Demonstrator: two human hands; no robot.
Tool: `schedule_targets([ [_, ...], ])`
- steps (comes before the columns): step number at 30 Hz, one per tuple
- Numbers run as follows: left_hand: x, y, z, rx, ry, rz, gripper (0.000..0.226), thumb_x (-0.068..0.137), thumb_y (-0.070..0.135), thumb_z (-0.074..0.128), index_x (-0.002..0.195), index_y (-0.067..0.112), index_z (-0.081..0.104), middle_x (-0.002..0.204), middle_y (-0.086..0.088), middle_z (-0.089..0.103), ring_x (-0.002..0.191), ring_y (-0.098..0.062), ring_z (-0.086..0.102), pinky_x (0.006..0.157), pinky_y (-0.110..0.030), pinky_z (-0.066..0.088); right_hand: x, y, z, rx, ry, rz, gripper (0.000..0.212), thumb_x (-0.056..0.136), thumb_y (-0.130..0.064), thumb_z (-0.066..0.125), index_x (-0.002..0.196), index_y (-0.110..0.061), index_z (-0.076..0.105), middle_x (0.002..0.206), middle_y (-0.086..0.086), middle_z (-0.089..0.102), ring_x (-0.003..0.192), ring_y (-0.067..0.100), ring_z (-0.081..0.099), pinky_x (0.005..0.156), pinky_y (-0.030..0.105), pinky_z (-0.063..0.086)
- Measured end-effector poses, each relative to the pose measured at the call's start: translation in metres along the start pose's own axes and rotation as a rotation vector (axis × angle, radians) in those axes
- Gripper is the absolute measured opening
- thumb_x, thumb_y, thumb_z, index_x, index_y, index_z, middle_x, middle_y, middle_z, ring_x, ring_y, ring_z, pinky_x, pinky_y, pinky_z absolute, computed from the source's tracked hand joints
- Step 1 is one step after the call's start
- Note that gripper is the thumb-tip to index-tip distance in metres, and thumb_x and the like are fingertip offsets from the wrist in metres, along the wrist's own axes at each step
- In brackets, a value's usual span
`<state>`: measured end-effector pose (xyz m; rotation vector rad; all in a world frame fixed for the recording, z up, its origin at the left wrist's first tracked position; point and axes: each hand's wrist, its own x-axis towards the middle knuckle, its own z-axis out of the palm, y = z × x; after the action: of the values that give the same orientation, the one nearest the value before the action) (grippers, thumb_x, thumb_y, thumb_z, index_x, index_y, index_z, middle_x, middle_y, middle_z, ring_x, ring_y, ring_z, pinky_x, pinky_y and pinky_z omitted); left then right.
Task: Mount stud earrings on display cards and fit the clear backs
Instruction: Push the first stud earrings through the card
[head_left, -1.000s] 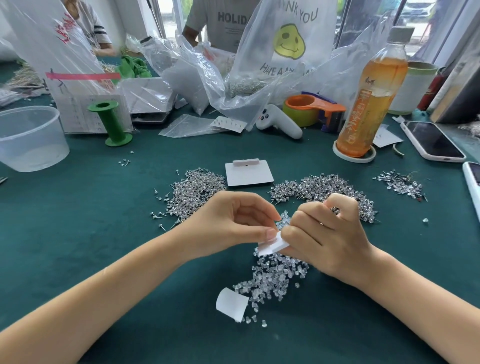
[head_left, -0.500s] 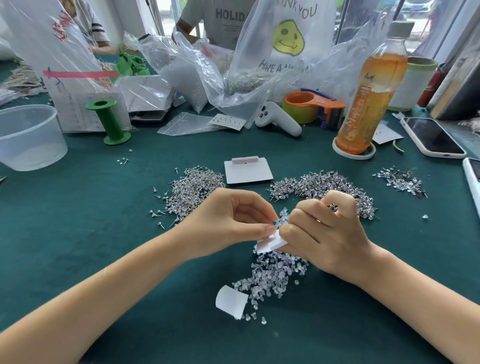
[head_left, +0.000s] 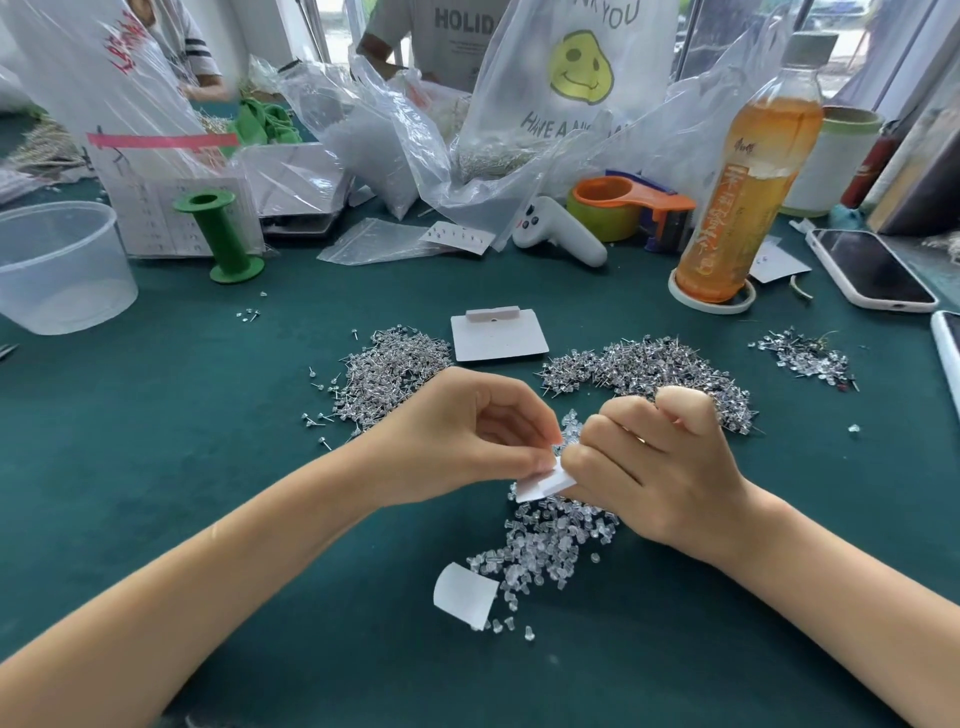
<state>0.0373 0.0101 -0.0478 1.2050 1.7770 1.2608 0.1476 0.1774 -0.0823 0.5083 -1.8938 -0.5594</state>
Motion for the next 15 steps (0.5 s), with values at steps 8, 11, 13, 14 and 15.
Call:
schedule_targets([
  [8, 0.0045, 0.005, -0.0008, 0.0, -0.049, -0.044, 0.02, 0.077, -0.005, 0.072, 0.081, 0.014, 0.069, 0.076, -0.002, 0.071, 0.07, -0.011, 0.065, 0.07, -0.019, 0.054, -0.0012, 0.0001, -0.0005, -0.005, 0.014, -0.027, 0.021, 0.087, -0.021, 0.055, 0.069, -0.017, 0.044, 0.056, -0.005, 0.048, 0.048, 0.018, 0.052, 0.063, 0.031, 0.024],
  [11, 0.0056, 0.0045, -0.0013, -0.018, -0.059, -0.067, 0.021, 0.076, -0.006, 0.072, 0.079, 0.014, 0.068, 0.075, -0.002, 0.069, 0.068, -0.011, 0.063, 0.068, -0.018, 0.053, -0.001, -0.0006, -0.0011, -0.032, 0.021, -0.032, 0.02, 0.084, -0.02, 0.056, 0.071, -0.017, 0.041, 0.056, -0.005, 0.048, 0.048, 0.016, 0.052, 0.063, 0.031, 0.023],
  [13, 0.0056, 0.0055, -0.0013, -0.052, -0.071, -0.093, 0.02, 0.076, -0.005, 0.073, 0.083, 0.014, 0.069, 0.076, -0.002, 0.069, 0.069, -0.01, 0.063, 0.068, -0.017, 0.051, 0.0015, 0.0013, -0.0017, -0.055, 0.019, -0.025, 0.025, 0.077, -0.023, 0.065, 0.071, -0.017, 0.041, 0.056, -0.005, 0.048, 0.049, 0.016, 0.052, 0.063, 0.031, 0.023],
  [14, 0.0058, 0.0059, -0.0015, -0.091, -0.049, -0.1, 0.018, 0.077, -0.002, 0.074, 0.086, 0.013, 0.069, 0.077, -0.001, 0.07, 0.07, -0.009, 0.063, 0.068, -0.016, 0.05, 0.0034, 0.0024, -0.0019, -0.06, 0.021, -0.006, 0.029, 0.075, -0.025, 0.069, 0.071, -0.018, 0.041, 0.056, -0.005, 0.049, 0.052, 0.017, 0.052, 0.064, 0.031, 0.023],
  [15, 0.0062, 0.0066, -0.0026, -0.141, 0.011, -0.094, 0.016, 0.078, 0.001, 0.073, 0.089, 0.012, 0.069, 0.078, 0.0, 0.071, 0.072, -0.008, 0.064, 0.068, -0.016, 0.05, 0.0053, 0.0042, -0.0024, -0.064, 0.03, 0.025, 0.03, 0.076, -0.028, 0.069, 0.071, -0.018, 0.041, 0.056, -0.005, 0.049, 0.056, 0.017, 0.051, 0.064, 0.031, 0.023],
])
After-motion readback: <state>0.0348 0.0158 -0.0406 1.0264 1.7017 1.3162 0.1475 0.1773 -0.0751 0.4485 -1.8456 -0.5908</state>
